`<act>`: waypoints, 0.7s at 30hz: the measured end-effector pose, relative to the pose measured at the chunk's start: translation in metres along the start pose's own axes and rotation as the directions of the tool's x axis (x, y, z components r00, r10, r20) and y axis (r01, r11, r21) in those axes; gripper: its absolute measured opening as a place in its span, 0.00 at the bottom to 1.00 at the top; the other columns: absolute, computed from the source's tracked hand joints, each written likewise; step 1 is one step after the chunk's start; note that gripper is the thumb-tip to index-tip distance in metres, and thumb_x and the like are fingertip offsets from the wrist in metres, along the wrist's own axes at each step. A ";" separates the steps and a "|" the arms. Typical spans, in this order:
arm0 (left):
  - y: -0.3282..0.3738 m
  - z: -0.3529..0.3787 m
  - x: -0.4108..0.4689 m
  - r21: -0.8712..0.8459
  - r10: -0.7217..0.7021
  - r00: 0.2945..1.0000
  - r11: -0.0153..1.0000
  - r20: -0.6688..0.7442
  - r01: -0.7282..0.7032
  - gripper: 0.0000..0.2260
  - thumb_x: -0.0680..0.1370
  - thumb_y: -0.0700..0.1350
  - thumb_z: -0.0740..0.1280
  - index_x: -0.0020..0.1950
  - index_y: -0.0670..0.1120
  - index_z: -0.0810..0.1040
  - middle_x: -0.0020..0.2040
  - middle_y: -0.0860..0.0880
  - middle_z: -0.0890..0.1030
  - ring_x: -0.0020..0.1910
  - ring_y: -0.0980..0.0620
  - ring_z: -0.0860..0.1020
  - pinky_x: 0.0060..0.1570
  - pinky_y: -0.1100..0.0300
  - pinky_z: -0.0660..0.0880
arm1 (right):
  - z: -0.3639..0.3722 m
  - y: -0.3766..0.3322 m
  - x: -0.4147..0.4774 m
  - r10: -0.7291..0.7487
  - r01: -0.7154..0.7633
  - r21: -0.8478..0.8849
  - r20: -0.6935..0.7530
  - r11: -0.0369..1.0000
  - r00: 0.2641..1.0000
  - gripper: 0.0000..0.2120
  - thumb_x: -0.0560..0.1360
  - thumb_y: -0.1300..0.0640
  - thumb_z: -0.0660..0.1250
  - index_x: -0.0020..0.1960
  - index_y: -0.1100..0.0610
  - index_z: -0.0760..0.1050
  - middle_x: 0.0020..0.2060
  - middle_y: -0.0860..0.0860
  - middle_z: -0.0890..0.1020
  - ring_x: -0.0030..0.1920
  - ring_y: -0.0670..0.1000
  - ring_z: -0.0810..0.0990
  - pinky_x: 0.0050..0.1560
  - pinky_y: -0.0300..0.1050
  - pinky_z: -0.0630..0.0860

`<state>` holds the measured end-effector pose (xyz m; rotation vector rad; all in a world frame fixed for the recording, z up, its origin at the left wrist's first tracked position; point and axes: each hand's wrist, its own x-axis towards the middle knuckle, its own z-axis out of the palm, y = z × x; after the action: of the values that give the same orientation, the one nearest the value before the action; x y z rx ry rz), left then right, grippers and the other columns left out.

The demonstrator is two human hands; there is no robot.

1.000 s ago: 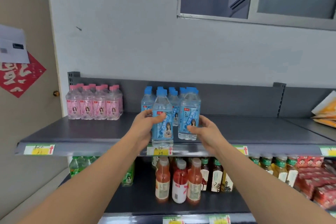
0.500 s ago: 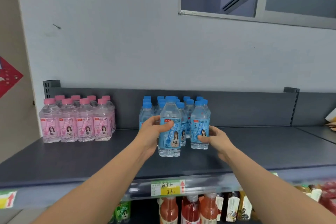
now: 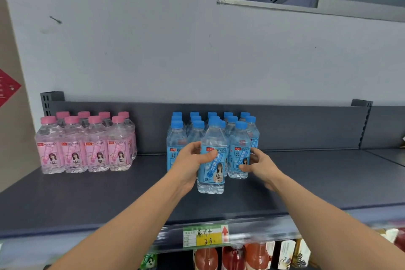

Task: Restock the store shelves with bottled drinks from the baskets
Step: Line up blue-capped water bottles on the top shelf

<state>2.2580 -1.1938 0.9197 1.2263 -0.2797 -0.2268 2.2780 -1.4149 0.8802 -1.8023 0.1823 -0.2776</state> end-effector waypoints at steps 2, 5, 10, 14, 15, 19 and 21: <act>-0.001 0.001 0.001 -0.002 0.000 1.000 1.000 0.005 0.000 0.13 0.73 0.33 0.70 0.56 0.41 0.75 0.50 0.45 0.81 0.46 0.48 0.82 0.45 0.53 0.80 | 0.000 0.001 0.001 -0.022 0.023 -0.051 0.016 0.998 1.000 0.26 0.71 0.71 0.70 0.66 0.54 0.73 0.59 0.51 0.79 0.59 0.52 0.78 0.62 0.48 0.73; -0.002 0.004 0.001 0.007 0.004 1.000 1.000 0.010 -0.004 0.15 0.73 0.33 0.70 0.58 0.41 0.75 0.51 0.45 0.81 0.47 0.48 0.82 0.47 0.52 0.80 | 0.002 0.002 0.004 -0.036 0.038 -0.151 0.017 0.988 0.999 0.24 0.73 0.67 0.69 0.67 0.53 0.72 0.60 0.51 0.78 0.58 0.52 0.78 0.64 0.49 0.72; -0.005 0.013 0.002 0.011 0.014 1.000 1.000 0.000 -0.014 0.17 0.72 0.32 0.70 0.60 0.41 0.74 0.53 0.44 0.81 0.48 0.47 0.82 0.45 0.55 0.79 | 0.009 -0.006 0.000 -0.060 0.028 -0.309 -0.093 0.951 0.994 0.30 0.72 0.59 0.73 0.70 0.55 0.64 0.58 0.50 0.76 0.60 0.53 0.77 0.59 0.48 0.74; -0.009 0.027 0.005 0.004 0.019 1.000 1.000 -0.017 -0.019 0.19 0.72 0.32 0.71 0.61 0.40 0.73 0.49 0.46 0.81 0.46 0.48 0.82 0.44 0.54 0.79 | 0.009 -0.024 -0.025 -0.265 0.189 -0.266 -0.288 0.945 0.920 0.12 0.72 0.58 0.72 0.52 0.56 0.73 0.45 0.49 0.78 0.47 0.50 0.78 0.46 0.43 0.75; -0.010 0.032 0.005 -0.002 0.019 1.000 1.000 -0.019 -0.019 0.19 0.72 0.32 0.70 0.61 0.40 0.73 0.48 0.46 0.81 0.46 0.47 0.82 0.45 0.53 0.79 | 0.008 -0.028 -0.032 -0.278 0.236 -0.175 -0.278 0.956 0.920 0.06 0.73 0.60 0.69 0.49 0.57 0.75 0.43 0.50 0.79 0.45 0.50 0.78 0.43 0.41 0.74; -0.013 0.049 0.008 -0.043 0.012 1.000 0.999 -0.019 -0.013 0.18 0.73 0.32 0.70 0.60 0.41 0.72 0.47 0.47 0.80 0.44 0.48 0.81 0.43 0.52 0.79 | 0.000 -0.037 -0.056 -0.215 0.202 0.093 0.154 0.975 0.965 0.16 0.71 0.59 0.68 0.58 0.54 0.76 0.49 0.52 0.83 0.49 0.50 0.81 0.48 0.45 0.78; -0.016 0.056 0.010 -0.057 0.006 1.000 0.998 -0.018 -0.007 0.17 0.73 0.32 0.70 0.60 0.41 0.72 0.47 0.47 0.80 0.44 0.47 0.81 0.41 0.52 0.79 | -0.006 -0.034 -0.061 -0.197 0.180 0.087 0.254 0.980 0.947 0.23 0.70 0.61 0.73 0.63 0.51 0.73 0.54 0.52 0.83 0.54 0.51 0.82 0.53 0.47 0.79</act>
<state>2.2485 -1.2518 0.9233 1.1705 -0.2607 -0.2165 2.2174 -1.3956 0.9089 -1.7765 -0.1857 -0.1751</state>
